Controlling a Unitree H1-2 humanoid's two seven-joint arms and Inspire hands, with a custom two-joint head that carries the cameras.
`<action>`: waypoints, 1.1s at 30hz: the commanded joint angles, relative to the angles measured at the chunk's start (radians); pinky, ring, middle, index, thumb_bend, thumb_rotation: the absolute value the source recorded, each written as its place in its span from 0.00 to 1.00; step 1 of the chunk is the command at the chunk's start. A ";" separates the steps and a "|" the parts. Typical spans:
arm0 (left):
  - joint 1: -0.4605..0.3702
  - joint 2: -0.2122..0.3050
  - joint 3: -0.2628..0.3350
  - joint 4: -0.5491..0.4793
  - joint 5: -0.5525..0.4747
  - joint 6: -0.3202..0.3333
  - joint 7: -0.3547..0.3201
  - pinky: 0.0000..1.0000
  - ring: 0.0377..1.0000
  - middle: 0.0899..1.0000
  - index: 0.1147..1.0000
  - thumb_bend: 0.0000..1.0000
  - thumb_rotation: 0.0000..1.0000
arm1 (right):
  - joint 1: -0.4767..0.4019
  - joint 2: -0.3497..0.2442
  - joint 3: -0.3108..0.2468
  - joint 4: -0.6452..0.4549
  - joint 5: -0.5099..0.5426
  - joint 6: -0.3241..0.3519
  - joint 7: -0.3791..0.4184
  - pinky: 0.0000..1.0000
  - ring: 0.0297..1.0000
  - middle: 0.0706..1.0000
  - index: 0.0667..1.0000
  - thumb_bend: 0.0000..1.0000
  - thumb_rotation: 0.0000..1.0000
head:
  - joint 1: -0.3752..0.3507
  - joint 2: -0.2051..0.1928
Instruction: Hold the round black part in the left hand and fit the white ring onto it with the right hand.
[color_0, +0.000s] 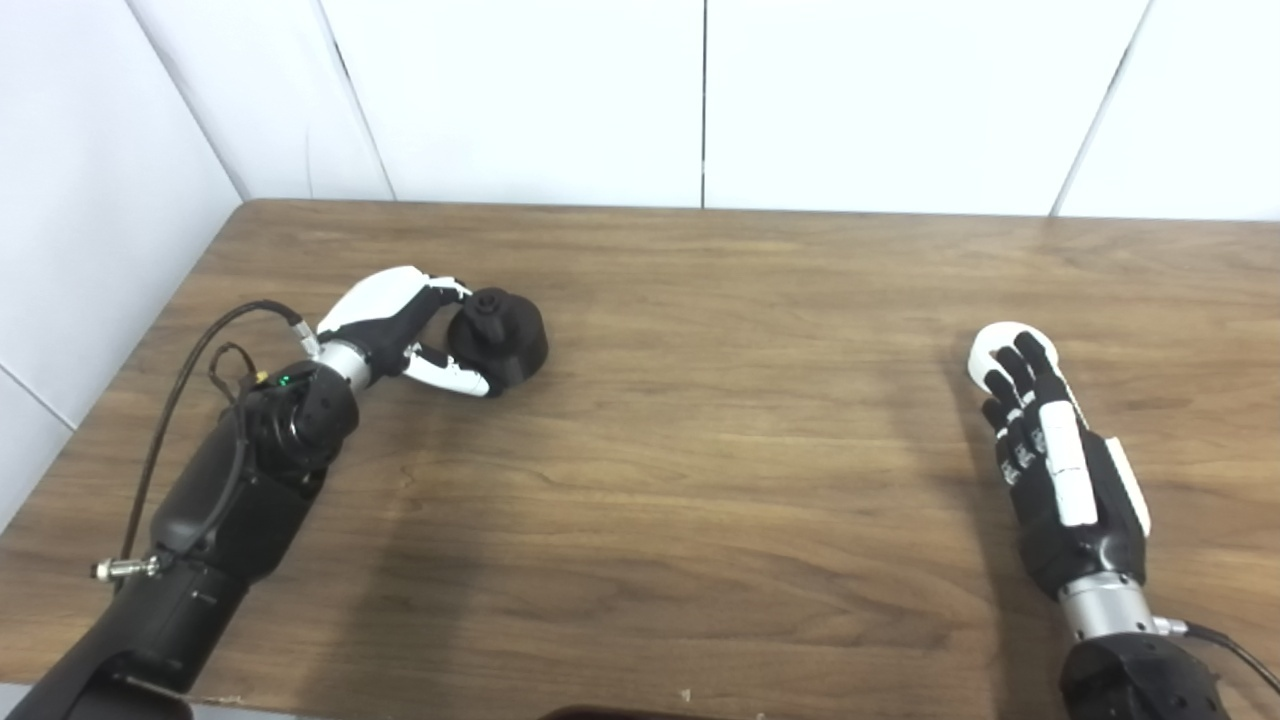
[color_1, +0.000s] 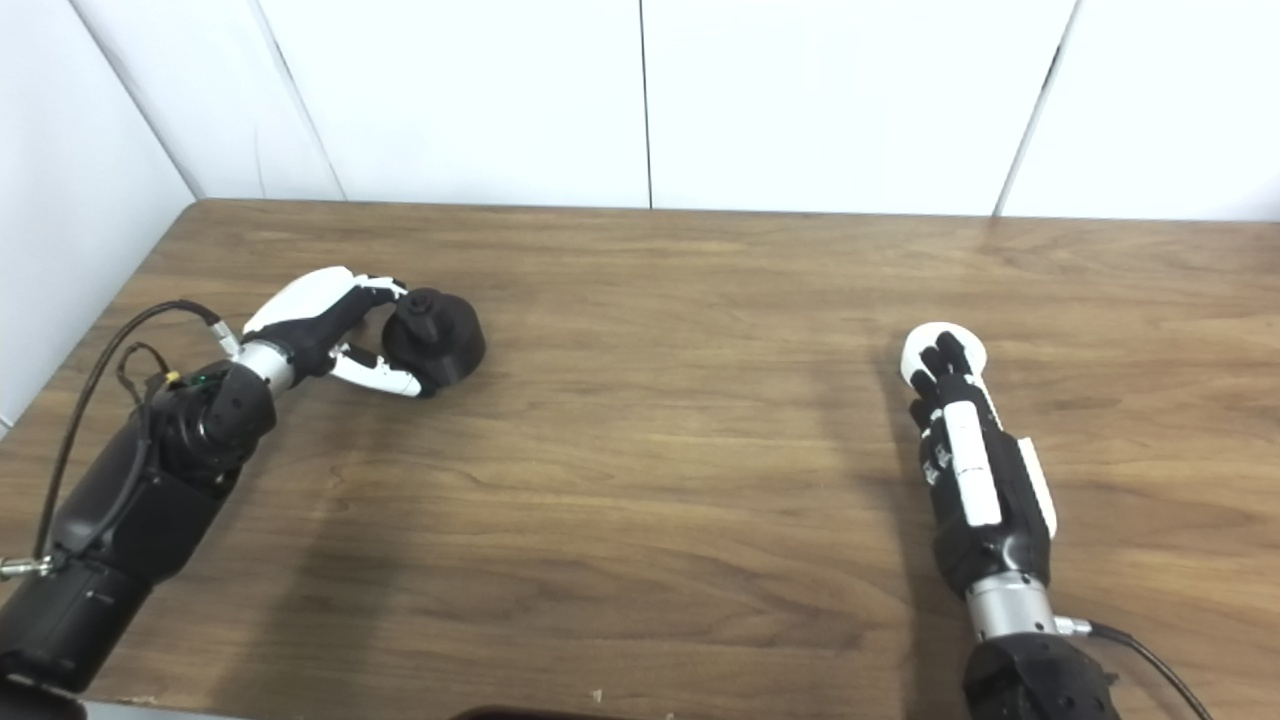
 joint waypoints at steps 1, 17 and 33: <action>-0.040 0.013 0.012 -0.005 -0.006 -0.022 0.021 0.82 0.98 0.92 0.68 0.85 0.33 | 0.005 -0.010 -0.001 -0.033 0.004 -0.037 0.012 1.00 0.97 0.95 0.95 0.63 0.76 | 0.000 0.000; -0.019 -0.004 0.009 -0.031 0.006 -0.038 0.055 0.81 0.97 0.92 0.63 0.80 0.29 | 0.015 -0.016 -0.002 -0.042 0.005 -0.030 0.014 1.00 0.97 0.96 0.96 0.61 0.77 | -0.001 0.005; 0.025 -0.015 -0.004 -0.141 0.010 0.011 0.005 0.86 0.99 0.92 0.65 0.81 0.29 | 0.014 -0.028 -0.005 -0.051 0.009 -0.022 0.021 1.00 0.97 0.96 0.96 0.60 0.77 | -0.008 0.018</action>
